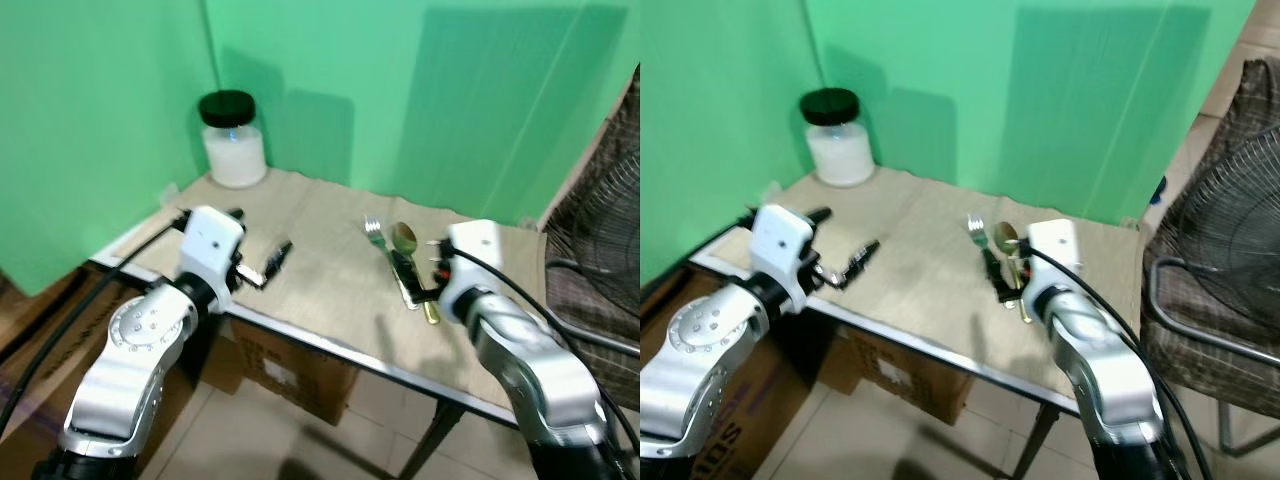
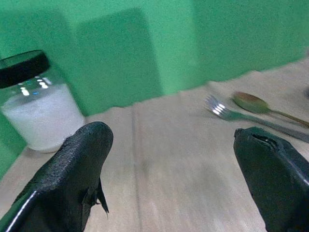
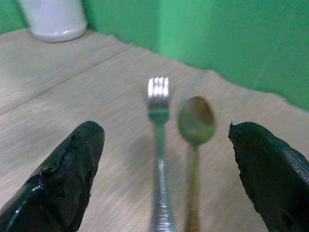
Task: Setting the table
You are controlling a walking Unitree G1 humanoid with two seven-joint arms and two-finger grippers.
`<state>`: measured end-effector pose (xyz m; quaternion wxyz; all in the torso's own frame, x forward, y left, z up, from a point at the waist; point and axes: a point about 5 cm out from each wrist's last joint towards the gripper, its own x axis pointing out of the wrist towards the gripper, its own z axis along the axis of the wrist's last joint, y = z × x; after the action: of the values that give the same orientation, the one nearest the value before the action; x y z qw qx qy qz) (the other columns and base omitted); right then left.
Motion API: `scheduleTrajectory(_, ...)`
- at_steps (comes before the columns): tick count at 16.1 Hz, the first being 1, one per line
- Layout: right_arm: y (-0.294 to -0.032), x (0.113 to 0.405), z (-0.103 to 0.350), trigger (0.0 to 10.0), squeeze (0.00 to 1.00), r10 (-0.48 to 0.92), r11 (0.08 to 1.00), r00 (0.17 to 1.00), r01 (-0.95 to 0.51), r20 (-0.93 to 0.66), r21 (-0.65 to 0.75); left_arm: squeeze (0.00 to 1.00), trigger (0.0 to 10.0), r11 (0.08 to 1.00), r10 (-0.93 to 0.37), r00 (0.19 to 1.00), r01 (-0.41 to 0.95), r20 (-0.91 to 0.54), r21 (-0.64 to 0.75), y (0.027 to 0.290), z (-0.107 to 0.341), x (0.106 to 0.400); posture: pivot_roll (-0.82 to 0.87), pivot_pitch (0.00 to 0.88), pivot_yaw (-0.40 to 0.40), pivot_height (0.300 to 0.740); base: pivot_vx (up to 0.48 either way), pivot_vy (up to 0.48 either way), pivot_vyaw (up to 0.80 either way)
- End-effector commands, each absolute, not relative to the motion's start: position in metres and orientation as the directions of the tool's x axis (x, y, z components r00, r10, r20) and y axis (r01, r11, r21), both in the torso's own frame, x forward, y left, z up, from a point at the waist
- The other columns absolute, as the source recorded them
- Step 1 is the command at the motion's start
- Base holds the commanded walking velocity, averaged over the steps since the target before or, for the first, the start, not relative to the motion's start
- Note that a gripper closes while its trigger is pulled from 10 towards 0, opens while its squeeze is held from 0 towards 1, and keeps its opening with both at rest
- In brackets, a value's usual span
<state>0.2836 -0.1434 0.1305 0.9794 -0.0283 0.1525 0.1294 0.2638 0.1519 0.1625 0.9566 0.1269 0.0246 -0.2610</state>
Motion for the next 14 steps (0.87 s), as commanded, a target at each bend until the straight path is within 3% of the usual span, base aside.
scheduleTrajectory(1, -0.146, 0.290, 0.127, 10.0, 0.00, 0.242, 0.966, 0.911, -0.260, -0.333, -0.007, 0.00, 10.0, 0.807, -0.521, 0.836, 0.548, -0.171, 0.220, 0.150, 0.154, 0.262, 0.03, 0.000, 0.014, 0.740, 0.000, 0.000, 0.00)
scheduleTrajectory(5, -0.152, 0.317, 0.115, 10.0, 0.00, 0.300, 0.946, 0.860, -0.325, -0.412, 0.011, 0.00, 10.0, 0.704, -0.632, 0.723, 0.686, -0.278, 0.183, 0.145, 0.140, 0.256, 0.03, 0.000, -0.011, 0.740, 0.000, 0.000, 0.00)
scheduleTrajectory(8, -0.160, 0.340, 0.111, 10.0, 0.00, 0.227, 0.961, 0.864, -0.273, -0.450, -0.038, 0.00, 10.0, 0.634, -0.702, 0.645, 0.759, -0.303, 0.146, 0.142, 0.140, 0.249, 0.02, 0.000, -0.018, 0.740, 0.000, 0.000, 0.00)
scheduleTrajectory(9, -0.162, 0.344, 0.110, 8.8, 0.00, 0.205, 0.965, 0.867, -0.257, -0.454, -0.055, 0.00, 10.0, 0.632, -0.702, 0.644, 0.760, -0.304, 0.151, 0.142, 0.139, 0.249, 0.02, 0.000, -0.020, 0.740, 0.000, 0.000, 0.00)
scheduleTrajectory(10, -0.161, 0.346, 0.109, 5.2, 0.00, 0.208, 0.965, 0.864, -0.258, -0.458, -0.050, 0.00, 10.0, 0.630, -0.703, 0.643, 0.761, -0.305, 0.152, 0.141, 0.139, 0.249, 0.02, 0.000, -0.023, 0.740, 0.000, 0.000, 0.00)
scheduleTrajectory(11, -0.160, 0.350, 0.105, 3.3, 0.00, 0.200, 0.963, 0.855, -0.261, -0.478, -0.064, 0.00, 10.0, 0.623, -0.709, 0.634, 0.768, -0.308, 0.149, 0.141, 0.139, 0.249, 0.02, 0.000, -0.024, 0.740, 0.000, 0.000, 0.00)
scheduleTrajectory(13, -0.160, 0.355, 0.102, 2.9, 0.00, 0.180, 0.966, 0.855, -0.246, -0.485, -0.075, 0.00, 10.0, 0.618, -0.713, 0.629, 0.772, -0.309, 0.147, 0.141, 0.139, 0.249, 0.02, 0.000, -0.027, 0.740, 0.000, 0.000, 0.00)
scheduleTrajectory(14, -0.161, 0.357, 0.100, 4.0, 0.00, 0.160, 0.968, 0.853, -0.233, -0.496, -0.089, 0.00, 10.0, 0.617, -0.714, 0.628, 0.773, -0.309, 0.146, 0.141, 0.139, 0.249, 0.03, 0.000, -0.032, 0.740, 0.000, 0.000, 0.00)
